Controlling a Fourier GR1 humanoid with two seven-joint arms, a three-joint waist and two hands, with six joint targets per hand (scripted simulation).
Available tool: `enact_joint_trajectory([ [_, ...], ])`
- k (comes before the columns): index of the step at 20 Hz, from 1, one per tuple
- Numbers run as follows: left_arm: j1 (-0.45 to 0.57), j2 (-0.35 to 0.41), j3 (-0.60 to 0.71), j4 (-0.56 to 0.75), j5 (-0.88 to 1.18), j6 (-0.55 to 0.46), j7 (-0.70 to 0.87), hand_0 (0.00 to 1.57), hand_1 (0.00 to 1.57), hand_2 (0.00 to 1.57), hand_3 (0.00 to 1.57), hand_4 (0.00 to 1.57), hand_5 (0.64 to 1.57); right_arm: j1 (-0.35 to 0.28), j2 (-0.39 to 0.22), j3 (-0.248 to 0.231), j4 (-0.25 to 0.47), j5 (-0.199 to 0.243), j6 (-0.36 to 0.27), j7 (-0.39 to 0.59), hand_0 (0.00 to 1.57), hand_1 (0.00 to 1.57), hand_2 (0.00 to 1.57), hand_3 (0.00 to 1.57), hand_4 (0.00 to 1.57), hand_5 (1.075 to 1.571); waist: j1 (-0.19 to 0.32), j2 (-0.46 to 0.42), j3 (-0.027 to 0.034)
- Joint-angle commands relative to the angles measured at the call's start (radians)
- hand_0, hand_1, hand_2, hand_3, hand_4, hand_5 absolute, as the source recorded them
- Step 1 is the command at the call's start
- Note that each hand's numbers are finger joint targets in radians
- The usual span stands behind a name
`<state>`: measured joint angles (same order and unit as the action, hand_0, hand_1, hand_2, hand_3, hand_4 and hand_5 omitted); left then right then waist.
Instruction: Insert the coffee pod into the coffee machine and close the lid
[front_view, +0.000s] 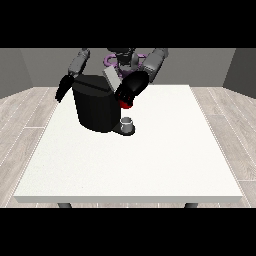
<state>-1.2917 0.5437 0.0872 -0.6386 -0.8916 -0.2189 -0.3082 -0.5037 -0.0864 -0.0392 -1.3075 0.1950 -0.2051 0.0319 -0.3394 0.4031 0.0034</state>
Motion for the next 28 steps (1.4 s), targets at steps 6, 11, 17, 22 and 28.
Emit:
enact_joint_trajectory([
  [6, 0.007, 0.018, 0.001, 0.010, -0.029, 0.024, 0.005, 0.00, 0.00, 0.57, 0.47, 0.00, 1.571, 0.019, -0.027, -0.030, 0.036, -0.012, 0.015, -0.021, 0.00, 0.00, 0.00, 0.00, 0.15, 1.571, 0.023, -0.009, -0.0030],
  [11, -0.009, 0.017, 0.012, 0.036, -0.035, 0.022, 0.024, 0.00, 0.00, 0.43, 0.33, 0.00, 1.571, 0.022, 0.018, 0.013, 0.012, 0.010, -0.007, 0.002, 0.00, 0.00, 0.00, 0.00, 0.08, 1.571, 0.006, -0.026, -0.0032],
  [17, 0.097, -0.075, -0.004, 0.017, -0.017, -0.005, 0.049, 0.00, 0.00, 0.00, 0.06, 0.00, 1.571, 0.061, -0.016, -0.049, 0.080, -0.034, 0.018, 0.022, 0.00, 0.00, 0.00, 0.00, 0.00, 1.571, 0.108, -0.164, -0.0032],
  [22, 0.183, -0.147, -0.028, -0.034, 0.009, -0.080, 0.056, 0.00, 0.00, 0.08, 0.00, 0.00, 1.571, 0.193, -0.045, -0.113, 0.196, -0.071, 0.038, -0.076, 0.00, 0.00, 0.00, 0.00, 0.00, 1.571, 0.210, -0.302, -0.0025],
  [28, 0.323, -0.366, 0.177, -0.038, 0.285, -0.042, 0.008, 0.00, 0.00, 0.00, 0.00, 0.37, 1.571, 0.276, -0.005, -0.094, 0.205, -0.046, -0.003, -0.087, 0.00, 0.00, 0.00, 0.00, 0.00, 1.571, 0.310, -0.423, -0.0049],
])
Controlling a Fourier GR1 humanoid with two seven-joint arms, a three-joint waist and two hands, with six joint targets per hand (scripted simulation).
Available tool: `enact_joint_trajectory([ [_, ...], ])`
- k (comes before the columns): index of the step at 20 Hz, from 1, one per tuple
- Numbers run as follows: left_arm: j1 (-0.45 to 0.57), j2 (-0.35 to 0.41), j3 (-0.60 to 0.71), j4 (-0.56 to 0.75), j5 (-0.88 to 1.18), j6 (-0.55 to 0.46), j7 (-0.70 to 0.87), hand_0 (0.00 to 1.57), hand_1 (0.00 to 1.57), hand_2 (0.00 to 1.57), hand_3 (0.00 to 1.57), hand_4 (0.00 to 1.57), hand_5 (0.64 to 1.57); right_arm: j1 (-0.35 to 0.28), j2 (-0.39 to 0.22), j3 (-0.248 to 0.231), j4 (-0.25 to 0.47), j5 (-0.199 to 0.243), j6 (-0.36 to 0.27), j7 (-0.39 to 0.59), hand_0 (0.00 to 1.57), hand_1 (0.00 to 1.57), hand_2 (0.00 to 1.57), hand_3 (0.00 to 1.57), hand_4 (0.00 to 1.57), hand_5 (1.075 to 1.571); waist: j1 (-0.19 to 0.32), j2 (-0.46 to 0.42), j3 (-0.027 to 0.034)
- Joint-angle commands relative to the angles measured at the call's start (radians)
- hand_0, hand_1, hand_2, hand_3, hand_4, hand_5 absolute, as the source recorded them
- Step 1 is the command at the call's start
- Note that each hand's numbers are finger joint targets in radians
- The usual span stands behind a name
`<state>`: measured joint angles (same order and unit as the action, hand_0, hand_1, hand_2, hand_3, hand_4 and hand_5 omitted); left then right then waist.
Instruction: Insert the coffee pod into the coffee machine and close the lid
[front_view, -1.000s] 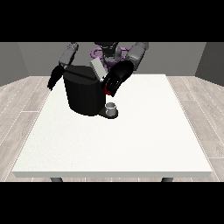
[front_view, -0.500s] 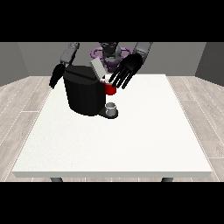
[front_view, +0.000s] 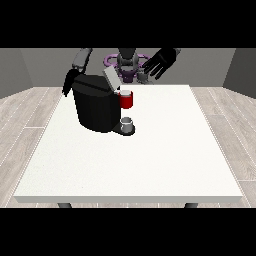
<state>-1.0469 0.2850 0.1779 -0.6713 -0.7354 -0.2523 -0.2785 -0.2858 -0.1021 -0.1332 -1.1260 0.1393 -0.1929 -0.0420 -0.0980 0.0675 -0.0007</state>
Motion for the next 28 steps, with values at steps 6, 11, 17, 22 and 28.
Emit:
enact_joint_trajectory([
  [6, 0.327, -0.234, 0.221, 0.028, 0.311, -0.029, -0.080, 0.00, 0.00, 0.00, 0.00, 0.27, 1.571, 0.173, 0.003, -0.028, 0.018, -0.015, -0.010, -0.027, 0.00, 0.00, 0.00, 0.00, 0.00, 1.571, 0.172, -0.253, -0.0002],
  [11, 0.451, -0.232, 0.220, 0.029, 0.328, -0.048, -0.068, 0.00, 0.00, 0.00, 0.00, 0.37, 1.571, 0.171, 0.030, 0.023, -0.083, -0.032, 0.041, -0.040, 0.00, 0.00, 0.00, 0.00, 0.00, 1.571, 0.153, -0.320, 0.0005],
  [17, 0.569, -0.252, 0.204, -0.006, 0.333, -0.035, -0.087, 0.00, 0.00, 0.00, 0.00, 0.41, 1.571, 0.094, 0.002, 0.068, -0.188, -0.067, 0.146, 0.056, 0.00, 0.00, 0.00, 0.00, 0.00, 1.571, 0.184, -0.382, 0.0005],
  [22, 0.548, -0.284, 0.171, -0.099, 0.418, -0.087, 0.028, 0.00, 0.00, 0.00, 0.00, 0.43, 1.571, 0.047, -0.063, 0.048, -0.164, -0.056, 0.183, 0.034, 0.00, 0.00, 0.00, 0.00, 0.25, 1.571, 0.260, -0.382, 0.0012],
  [28, 0.657, -0.285, 0.091, -0.211, 0.453, -0.100, 0.001, 0.00, 0.00, 0.00, 0.00, 0.39, 1.571, -0.107, -0.086, -0.023, -0.156, -0.107, 0.167, 0.191, 0.00, 0.00, 0.00, 0.00, 0.00, 1.571, 0.292, -0.321, 0.0009],
])
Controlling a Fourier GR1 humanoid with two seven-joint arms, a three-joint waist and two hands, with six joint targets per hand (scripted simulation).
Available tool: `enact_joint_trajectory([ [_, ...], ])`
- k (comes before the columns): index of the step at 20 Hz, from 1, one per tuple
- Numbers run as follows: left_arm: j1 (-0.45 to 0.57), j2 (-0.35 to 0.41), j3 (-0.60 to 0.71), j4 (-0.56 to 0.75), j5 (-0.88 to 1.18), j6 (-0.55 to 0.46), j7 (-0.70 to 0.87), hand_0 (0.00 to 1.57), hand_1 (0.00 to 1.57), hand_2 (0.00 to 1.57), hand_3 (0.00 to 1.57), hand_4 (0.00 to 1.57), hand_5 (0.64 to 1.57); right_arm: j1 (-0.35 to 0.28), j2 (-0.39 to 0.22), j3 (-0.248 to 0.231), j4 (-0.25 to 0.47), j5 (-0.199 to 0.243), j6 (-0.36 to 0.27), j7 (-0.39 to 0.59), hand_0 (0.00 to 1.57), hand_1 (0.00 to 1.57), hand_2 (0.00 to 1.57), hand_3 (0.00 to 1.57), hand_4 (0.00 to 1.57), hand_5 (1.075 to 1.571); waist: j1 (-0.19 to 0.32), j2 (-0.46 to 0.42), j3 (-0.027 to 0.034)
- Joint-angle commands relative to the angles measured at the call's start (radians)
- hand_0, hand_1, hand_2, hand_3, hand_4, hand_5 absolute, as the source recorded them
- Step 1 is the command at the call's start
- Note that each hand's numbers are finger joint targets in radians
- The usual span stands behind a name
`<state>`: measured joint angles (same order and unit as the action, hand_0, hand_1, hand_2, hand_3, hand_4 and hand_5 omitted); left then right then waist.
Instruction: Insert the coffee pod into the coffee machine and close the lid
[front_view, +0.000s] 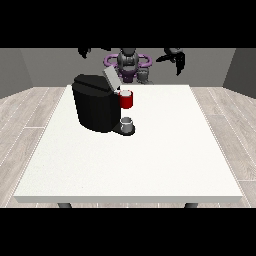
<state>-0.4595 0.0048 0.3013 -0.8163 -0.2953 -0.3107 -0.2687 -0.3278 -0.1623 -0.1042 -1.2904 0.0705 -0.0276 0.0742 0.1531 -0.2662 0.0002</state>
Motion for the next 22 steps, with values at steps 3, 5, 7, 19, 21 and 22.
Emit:
enact_joint_trajectory([
  [3, 0.059, -0.004, -0.041, -0.166, 0.042, -0.020, 0.048, 0.00, 0.00, 0.00, 0.00, 0.38, 1.571, -0.079, -0.025, -0.061, 0.057, -0.039, -0.004, 0.033, 0.00, 0.00, 0.00, 0.00, 0.17, 1.571, 0.060, 0.070, 0.0002],
  [5, 0.073, -0.005, -0.083, -0.208, 0.062, -0.019, 0.078, 0.00, 0.00, 0.00, 0.00, 0.36, 1.571, -0.102, -0.048, -0.106, 0.082, -0.108, 0.046, 0.065, 0.00, 0.00, 0.00, 0.00, 0.00, 1.571, 0.056, 0.066, 0.0002],
  [7, 0.047, 0.004, -0.078, -0.227, 0.097, -0.065, 0.116, 0.00, 0.00, 0.00, 0.00, 0.36, 1.571, -0.142, -0.056, -0.136, 0.128, -0.136, 0.050, 0.062, 0.00, 0.00, 0.00, 0.00, 0.19, 1.571, 0.095, 0.106, 0.0004],
  [19, 0.212, -0.004, -0.197, -0.506, 0.148, 0.059, 0.173, 0.00, 0.00, 0.00, 0.00, 0.36, 1.571, -0.207, 0.001, -0.061, 0.222, -0.112, 0.039, 0.013, 0.00, 0.00, 0.00, 0.00, 0.00, 1.571, 0.029, 0.198, 0.0001],
  [21, 0.166, 0.095, -0.100, -0.503, 0.219, -0.039, 0.178, 0.00, 0.00, 0.00, 0.00, 0.38, 1.571, -0.205, -0.004, -0.070, 0.221, -0.121, 0.057, -0.046, 0.00, 0.00, 0.00, 0.00, 0.00, 1.571, 0.032, 0.242, 0.0001],
  [22, 0.132, 0.028, -0.151, -0.542, 0.178, 0.039, 0.211, 0.00, 0.00, 0.00, 0.00, 0.37, 1.571, -0.289, -0.016, -0.075, 0.247, -0.117, 0.037, 0.001, 0.00, 0.00, 0.00, 0.00, 0.00, 1.571, 0.042, 0.257, 0.0001],
])
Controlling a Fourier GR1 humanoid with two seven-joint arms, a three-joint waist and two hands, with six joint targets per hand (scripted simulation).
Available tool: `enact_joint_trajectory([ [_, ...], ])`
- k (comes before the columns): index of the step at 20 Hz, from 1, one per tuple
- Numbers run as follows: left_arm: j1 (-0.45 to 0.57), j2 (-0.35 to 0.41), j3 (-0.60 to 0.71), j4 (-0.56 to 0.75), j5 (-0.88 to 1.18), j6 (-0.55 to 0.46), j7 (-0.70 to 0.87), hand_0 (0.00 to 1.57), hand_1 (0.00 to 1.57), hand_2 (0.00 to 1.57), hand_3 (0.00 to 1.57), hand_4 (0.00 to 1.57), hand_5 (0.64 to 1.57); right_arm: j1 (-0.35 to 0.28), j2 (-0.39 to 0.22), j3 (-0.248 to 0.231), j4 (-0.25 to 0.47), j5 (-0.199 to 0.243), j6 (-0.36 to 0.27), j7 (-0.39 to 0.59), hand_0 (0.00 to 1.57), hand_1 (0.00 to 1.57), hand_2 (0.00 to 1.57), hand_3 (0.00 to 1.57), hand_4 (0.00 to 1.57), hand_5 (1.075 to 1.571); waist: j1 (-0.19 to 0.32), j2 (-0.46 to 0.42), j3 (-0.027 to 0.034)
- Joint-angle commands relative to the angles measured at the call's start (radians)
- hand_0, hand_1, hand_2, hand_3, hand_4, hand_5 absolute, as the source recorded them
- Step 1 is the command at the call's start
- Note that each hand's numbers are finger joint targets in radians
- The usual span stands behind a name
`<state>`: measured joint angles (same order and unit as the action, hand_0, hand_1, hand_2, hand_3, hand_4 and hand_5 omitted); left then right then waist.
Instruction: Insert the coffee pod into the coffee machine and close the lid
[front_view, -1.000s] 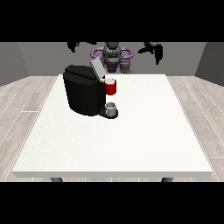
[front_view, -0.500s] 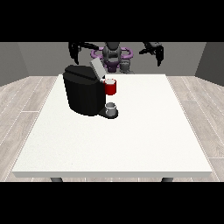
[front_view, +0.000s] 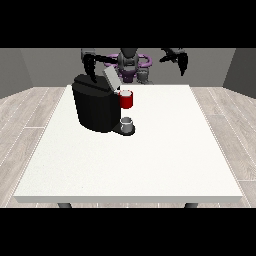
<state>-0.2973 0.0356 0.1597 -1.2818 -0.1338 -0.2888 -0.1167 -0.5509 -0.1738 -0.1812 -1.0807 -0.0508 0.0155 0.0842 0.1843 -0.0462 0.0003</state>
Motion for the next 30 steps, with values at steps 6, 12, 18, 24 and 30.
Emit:
enact_joint_trajectory([
  [6, 0.080, 0.049, 0.017, -0.089, 0.036, 0.009, -0.009, 0.00, 0.00, 0.00, 0.00, 0.31, 1.571, -0.090, 0.032, 0.071, 0.026, 0.034, 0.003, 0.020, 0.00, 0.00, 0.00, 0.00, 0.00, 1.571, -0.042, 0.048, -0.0004],
  [12, 0.059, 0.019, -0.037, -0.172, -0.014, 0.080, 0.059, 0.00, 0.00, 0.00, 0.00, 0.35, 1.571, -0.185, -0.006, 0.035, 0.090, 0.029, 0.001, 0.021, 0.00, 0.00, 0.00, 0.00, 0.13, 1.571, -0.011, 0.085, -0.0002],
  [18, 0.042, 0.046, -0.020, -0.172, 0.028, 0.050, 0.068, 0.00, 0.00, 0.00, 0.00, 0.36, 1.571, -0.218, -0.007, 0.069, 0.111, 0.069, 0.020, -0.081, 0.00, 0.00, 0.00, 0.00, 0.16, 1.571, 0.001, 0.142, -0.0001],
  [24, 0.047, 0.053, -0.020, -0.120, 0.029, 0.032, 0.009, 0.00, 0.00, 0.00, 0.00, 0.36, 1.571, -0.334, 0.008, 0.110, 0.074, 0.095, 0.004, 0.032, 0.00, 0.00, 0.00, 0.00, 0.00, 1.571, 0.019, 0.140, -0.0007],
  [30, -0.001, 0.022, -0.057, -0.132, -0.014, 0.080, 0.033, 0.00, 0.00, 0.00, 0.00, 0.34, 1.571, -0.384, 0.028, 0.146, 0.060, 0.141, -0.028, 0.033, 0.00, 0.00, 0.00, 0.00, 0.00, 1.571, 0.054, 0.183, -0.0004],
])
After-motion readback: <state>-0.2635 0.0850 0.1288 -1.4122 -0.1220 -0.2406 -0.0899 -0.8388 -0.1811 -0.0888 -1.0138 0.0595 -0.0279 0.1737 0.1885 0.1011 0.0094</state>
